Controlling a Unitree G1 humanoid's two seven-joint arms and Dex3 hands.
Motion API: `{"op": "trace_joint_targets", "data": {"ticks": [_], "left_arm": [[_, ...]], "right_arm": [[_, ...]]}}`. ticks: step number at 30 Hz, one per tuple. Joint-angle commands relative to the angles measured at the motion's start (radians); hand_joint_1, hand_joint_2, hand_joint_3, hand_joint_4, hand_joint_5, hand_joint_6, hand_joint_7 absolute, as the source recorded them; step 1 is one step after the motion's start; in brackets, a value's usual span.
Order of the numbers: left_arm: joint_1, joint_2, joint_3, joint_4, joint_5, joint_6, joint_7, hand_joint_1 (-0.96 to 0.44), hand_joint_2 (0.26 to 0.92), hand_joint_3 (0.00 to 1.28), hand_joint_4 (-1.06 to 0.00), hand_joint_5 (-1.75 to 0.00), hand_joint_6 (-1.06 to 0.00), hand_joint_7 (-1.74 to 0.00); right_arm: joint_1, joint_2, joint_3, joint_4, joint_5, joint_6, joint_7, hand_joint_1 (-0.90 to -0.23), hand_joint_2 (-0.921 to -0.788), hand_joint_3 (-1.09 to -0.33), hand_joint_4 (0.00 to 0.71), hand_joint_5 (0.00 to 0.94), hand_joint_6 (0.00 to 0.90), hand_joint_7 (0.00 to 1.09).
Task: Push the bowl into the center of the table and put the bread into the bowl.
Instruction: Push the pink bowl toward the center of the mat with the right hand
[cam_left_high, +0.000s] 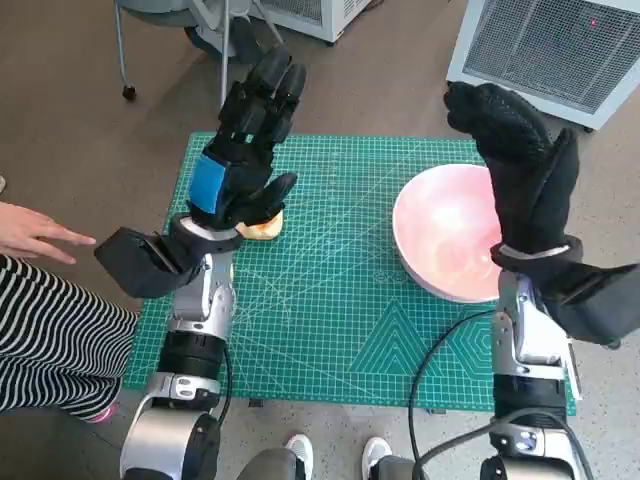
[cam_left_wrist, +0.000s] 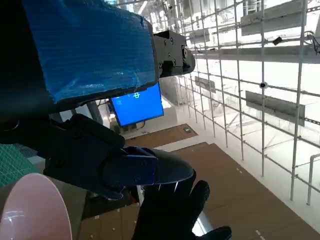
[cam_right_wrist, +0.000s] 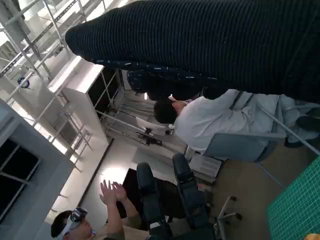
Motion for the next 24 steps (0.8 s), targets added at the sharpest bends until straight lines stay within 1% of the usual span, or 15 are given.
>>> {"op": "trace_joint_targets", "data": {"ticks": [1, 2, 3, 4, 5, 8, 11, 13, 15, 18, 22, 24], "left_arm": [[0.017, 0.001, 0.004, -0.004, -0.003, -0.003, -0.003, -0.73, 0.921, 0.35, -0.07, 0.00, 0.00, -0.33], [0.016, 0.001, 0.007, 0.003, -0.006, -0.006, -0.005, -0.73, 0.921, 0.35, -0.07, 0.00, 0.00, -0.33], [0.013, 0.001, 0.011, 0.014, -0.008, -0.010, -0.007, -0.73, 0.921, 0.35, -0.07, 0.00, 0.00, -0.33], [0.010, 0.000, 0.013, 0.022, -0.010, -0.012, -0.007, -0.73, 0.921, 0.35, -0.07, 0.00, 0.00, -0.32], [0.009, -0.001, 0.015, 0.027, -0.010, -0.014, -0.008, -0.73, 0.921, 0.35, -0.07, 0.00, 0.00, -0.32], [0.008, -0.002, 0.017, 0.028, -0.008, -0.015, -0.006, -0.73, 0.921, 0.35, -0.07, 0.00, 0.00, -0.32], [0.008, -0.003, 0.019, 0.027, -0.006, -0.015, -0.005, -0.73, 0.921, 0.35, -0.07, 0.00, 0.00, -0.32], [0.007, -0.004, 0.020, 0.028, -0.005, -0.015, -0.005, -0.73, 0.921, 0.35, -0.07, 0.00, 0.00, -0.32], [0.006, -0.004, 0.022, 0.029, -0.005, -0.016, -0.006, -0.72, 0.921, 0.35, -0.07, 0.00, 0.00, -0.32], [0.004, -0.003, 0.023, 0.034, -0.004, -0.019, -0.006, -0.72, 0.921, 0.35, -0.07, 0.00, 0.00, -0.32], [0.006, -0.001, 0.023, 0.034, -0.003, -0.021, -0.008, -0.72, 0.921, 0.35, -0.07, 0.00, 0.00, -0.32], [0.007, 0.000, 0.023, 0.033, -0.001, -0.022, -0.008, -0.72, 0.921, 0.35, -0.07, 0.00, 0.00, -0.32]], "right_arm": [[0.017, -0.071, -0.075, 0.098, 0.026, -0.028, 0.021, -0.702, -0.921, -0.671, 0.155, 0.003, 0.045, 0.46], [0.017, -0.088, -0.097, 0.133, 0.014, -0.047, 0.001, -0.703, -0.921, -0.677, 0.154, 0.002, 0.041, 0.45], [0.015, -0.124, -0.141, 0.222, -0.007, -0.072, -0.059, -0.704, -0.921, -0.681, 0.153, 0.002, 0.039, 0.45], [0.012, -0.149, -0.172, 0.287, -0.022, -0.091, -0.101, -0.693, -0.921, -0.727, 0.140, 0.002, 0.025, 0.44], [0.008, -0.163, -0.189, 0.330, -0.031, -0.104, -0.126, -0.686, -0.921, -0.758, 0.131, 0.002, 0.015, 0.44], [-0.011, -0.195, -0.220, 0.456, -0.028, -0.109, -0.165, -0.685, -0.921, -0.795, 0.113, 0.001, 0.004, 0.42], [-0.026, -0.214, -0.235, 0.541, -0.022, -0.109, -0.182, -0.684, -0.921, -0.812, 0.102, 0.000, 0.001, 0.40], [-0.035, -0.222, -0.241, 0.581, -0.019, -0.110, -0.185, -0.666, -0.921, -0.833, 0.094, 0.000, 0.000, 0.38], [-0.045, -0.229, -0.250, 0.628, -0.011, -0.105, -0.184, -0.652, -0.921, -0.849, 0.087, 0.000, -0.001, 0.37], [-0.059, -0.239, -0.271, 0.704, 0.005, -0.093, -0.181, -0.645, -0.921, -0.854, 0.082, 0.000, -0.001, 0.35], [-0.070, -0.251, -0.288, 0.798, 0.005, -0.068, -0.191, -0.634, -0.921, -0.860, 0.078, 0.000, -0.001, 0.34], [-0.075, -0.252, -0.293, 0.826, 0.003, -0.062, -0.194, -0.625, -0.921, -0.871, 0.076, 0.000, -0.001, 0.34]]}}
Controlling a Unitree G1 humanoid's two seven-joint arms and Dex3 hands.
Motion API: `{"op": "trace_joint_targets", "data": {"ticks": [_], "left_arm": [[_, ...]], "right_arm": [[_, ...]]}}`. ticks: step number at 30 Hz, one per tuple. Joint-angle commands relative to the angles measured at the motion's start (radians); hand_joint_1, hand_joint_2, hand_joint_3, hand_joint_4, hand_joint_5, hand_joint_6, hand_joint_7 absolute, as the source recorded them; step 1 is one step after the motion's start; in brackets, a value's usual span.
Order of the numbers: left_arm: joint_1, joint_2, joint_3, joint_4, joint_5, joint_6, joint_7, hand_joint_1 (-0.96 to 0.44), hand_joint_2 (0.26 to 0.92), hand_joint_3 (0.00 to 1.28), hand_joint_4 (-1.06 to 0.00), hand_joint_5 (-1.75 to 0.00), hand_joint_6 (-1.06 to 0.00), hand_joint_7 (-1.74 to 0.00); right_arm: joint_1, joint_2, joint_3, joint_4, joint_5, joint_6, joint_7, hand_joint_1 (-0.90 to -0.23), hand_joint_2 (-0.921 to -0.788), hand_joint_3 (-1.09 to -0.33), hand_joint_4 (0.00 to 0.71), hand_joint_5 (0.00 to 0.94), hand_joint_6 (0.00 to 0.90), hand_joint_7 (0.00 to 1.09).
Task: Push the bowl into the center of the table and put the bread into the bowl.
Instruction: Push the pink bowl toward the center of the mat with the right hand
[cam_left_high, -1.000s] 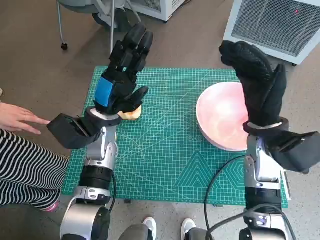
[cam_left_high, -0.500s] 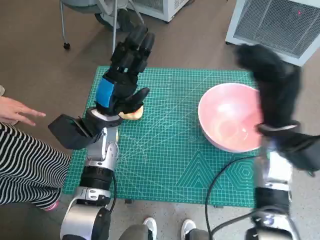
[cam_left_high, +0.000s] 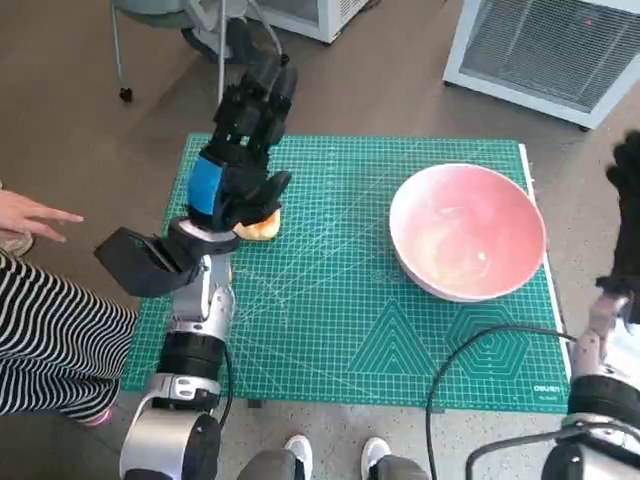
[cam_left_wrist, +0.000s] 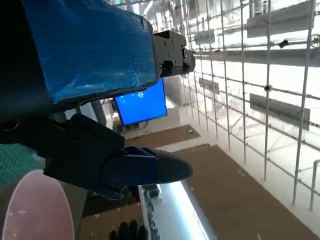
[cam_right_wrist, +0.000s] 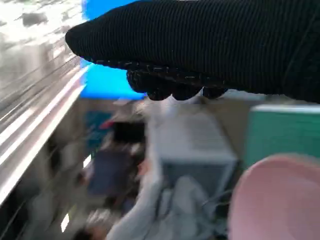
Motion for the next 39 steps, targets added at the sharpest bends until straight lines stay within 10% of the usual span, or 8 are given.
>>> {"op": "trace_joint_targets", "data": {"ticks": [1, 39], "left_arm": [[0.007, 0.005, 0.004, -0.002, 0.001, -0.014, 0.000, -0.72, 0.921, 0.35, -0.07, 0.00, 0.00, -0.32], [0.040, 0.047, 0.008, -0.029, -0.003, 0.008, -0.003, -0.72, 0.921, 0.34, -0.04, 0.00, 0.00, -0.33]], "right_arm": [[-0.005, -0.003, -0.015, 0.094, 0.004, 0.039, -0.021, -0.624, -0.921, -0.873, 0.076, 0.000, -0.001, 0.33], [-0.022, 0.075, 0.027, 0.209, -0.053, 0.116, -0.054, -0.615, -0.921, -0.896, 0.062, 0.002, 0.021, 0.28]]}}
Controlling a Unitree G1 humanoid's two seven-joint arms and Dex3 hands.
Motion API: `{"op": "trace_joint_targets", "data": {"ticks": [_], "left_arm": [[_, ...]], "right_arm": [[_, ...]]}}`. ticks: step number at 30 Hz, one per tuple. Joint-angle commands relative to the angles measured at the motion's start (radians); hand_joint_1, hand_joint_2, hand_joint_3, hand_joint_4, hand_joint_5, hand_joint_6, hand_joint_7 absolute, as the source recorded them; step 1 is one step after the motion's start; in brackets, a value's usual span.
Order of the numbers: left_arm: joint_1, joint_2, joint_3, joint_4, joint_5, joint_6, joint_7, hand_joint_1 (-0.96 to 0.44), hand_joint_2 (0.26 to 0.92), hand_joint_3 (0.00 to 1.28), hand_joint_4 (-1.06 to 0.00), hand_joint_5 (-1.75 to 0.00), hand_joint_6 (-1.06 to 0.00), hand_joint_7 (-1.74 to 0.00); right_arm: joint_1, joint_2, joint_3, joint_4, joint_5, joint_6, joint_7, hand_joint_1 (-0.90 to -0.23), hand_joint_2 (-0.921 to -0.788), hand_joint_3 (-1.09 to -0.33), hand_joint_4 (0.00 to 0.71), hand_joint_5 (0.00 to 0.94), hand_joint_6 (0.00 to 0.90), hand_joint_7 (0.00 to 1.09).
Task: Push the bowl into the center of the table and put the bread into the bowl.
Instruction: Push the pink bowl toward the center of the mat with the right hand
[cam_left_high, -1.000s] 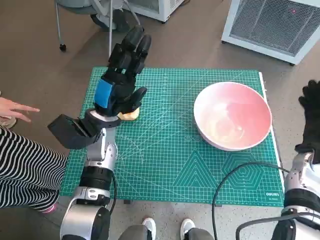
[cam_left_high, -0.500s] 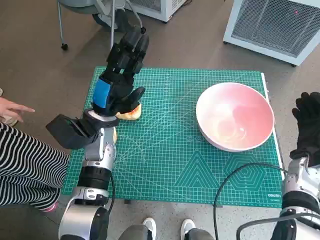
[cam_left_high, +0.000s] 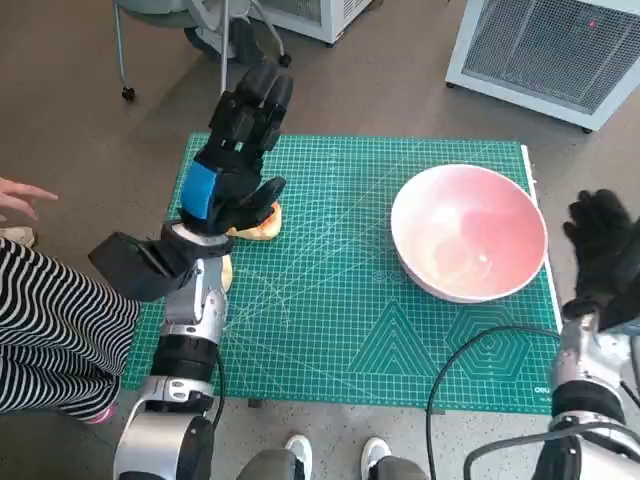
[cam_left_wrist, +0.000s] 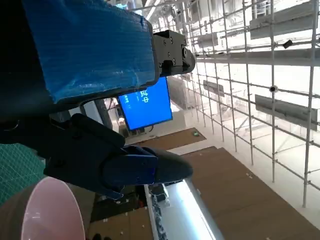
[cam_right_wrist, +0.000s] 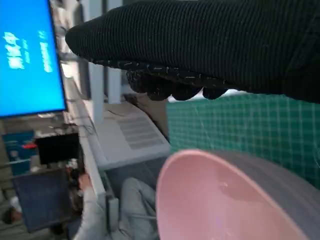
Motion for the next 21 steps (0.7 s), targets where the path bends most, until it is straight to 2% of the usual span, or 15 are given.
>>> {"op": "trace_joint_targets", "data": {"ticks": [1, 13, 21], "left_arm": [[0.015, 0.010, 0.007, -0.013, -0.004, 0.004, 0.000, -0.72, 0.921, 0.34, -0.04, 0.00, 0.00, -0.33], [0.021, 0.014, 0.011, -0.011, -0.005, -0.002, -0.002, -0.71, 0.921, 0.33, -0.04, 0.00, 0.00, -0.32], [0.022, 0.012, 0.011, -0.009, -0.006, -0.002, -0.004, -0.71, 0.921, 0.33, -0.03, 0.00, 0.00, -0.32]], "right_arm": [[0.004, 0.025, 0.005, 0.021, -0.009, 0.030, -0.003, -0.615, -0.921, -0.894, 0.062, 0.001, 0.021, 0.28], [-0.010, 0.068, 0.022, 0.023, -0.020, 0.050, 0.007, -0.657, -0.921, -0.827, 0.086, 0.009, 0.047, 0.27], [-0.020, 0.094, 0.048, 0.019, -0.034, 0.054, 0.007, -0.659, -0.921, -0.819, 0.093, 0.009, 0.062, 0.26]]}}
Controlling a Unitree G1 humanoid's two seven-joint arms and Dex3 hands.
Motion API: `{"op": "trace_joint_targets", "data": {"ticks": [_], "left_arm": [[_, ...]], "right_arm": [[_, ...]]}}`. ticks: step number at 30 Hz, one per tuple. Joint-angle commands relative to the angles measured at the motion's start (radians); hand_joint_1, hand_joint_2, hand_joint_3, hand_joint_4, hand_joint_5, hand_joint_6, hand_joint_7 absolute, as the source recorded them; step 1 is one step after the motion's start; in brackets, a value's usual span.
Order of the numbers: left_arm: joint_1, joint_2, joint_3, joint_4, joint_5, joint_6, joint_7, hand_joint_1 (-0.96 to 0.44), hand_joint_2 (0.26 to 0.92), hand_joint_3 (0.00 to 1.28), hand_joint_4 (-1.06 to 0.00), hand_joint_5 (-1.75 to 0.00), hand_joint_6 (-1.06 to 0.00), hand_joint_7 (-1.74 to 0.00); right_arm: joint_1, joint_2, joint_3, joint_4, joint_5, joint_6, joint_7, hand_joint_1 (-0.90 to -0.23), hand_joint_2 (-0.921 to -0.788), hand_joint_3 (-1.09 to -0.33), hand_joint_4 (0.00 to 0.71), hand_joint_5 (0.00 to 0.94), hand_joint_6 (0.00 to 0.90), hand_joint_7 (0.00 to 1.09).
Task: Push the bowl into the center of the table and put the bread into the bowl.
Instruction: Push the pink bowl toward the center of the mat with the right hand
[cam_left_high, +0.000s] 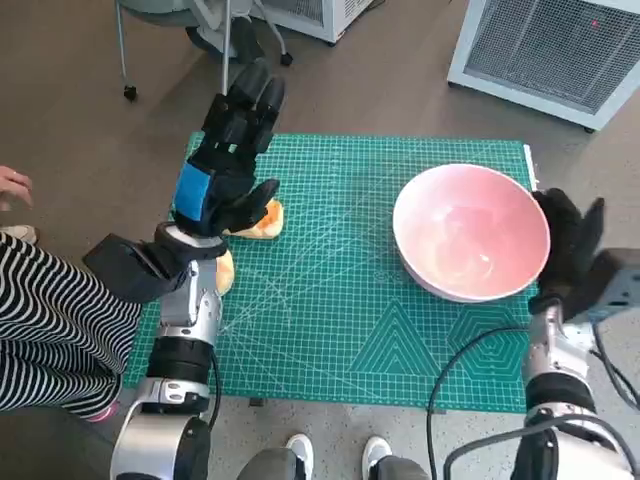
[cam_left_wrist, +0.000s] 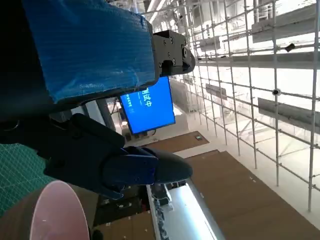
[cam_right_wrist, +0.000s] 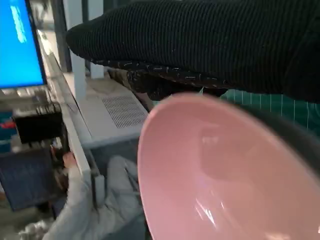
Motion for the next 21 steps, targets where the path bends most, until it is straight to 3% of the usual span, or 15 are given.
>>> {"op": "trace_joint_targets", "data": {"ticks": [1, 9, 21], "left_arm": [[0.010, 0.004, 0.005, -0.005, -0.005, -0.002, -0.002, -0.71, 0.921, 0.33, -0.03, 0.00, 0.00, -0.32], [0.009, 0.000, 0.000, -0.012, -0.002, 0.005, 0.002, -0.71, 0.921, 0.33, -0.03, 0.00, 0.00, -0.32], [0.013, 0.004, -0.001, -0.013, 0.004, 0.004, 0.005, -0.71, 0.921, 0.34, -0.03, 0.00, 0.00, -0.32]], "right_arm": [[0.007, 0.023, 0.014, 0.016, -0.019, 0.020, 0.004, -0.659, -0.921, -0.818, 0.094, 0.009, 0.063, 0.26], [-0.011, 0.055, 0.050, 0.007, -0.052, 0.022, 0.010, -0.651, -0.921, -0.832, 0.103, 0.009, 0.073, 0.25], [-0.030, 0.091, 0.086, -0.003, -0.063, 0.014, 0.035, -0.673, -0.921, -0.830, 0.099, 0.004, 0.075, 0.24]]}}
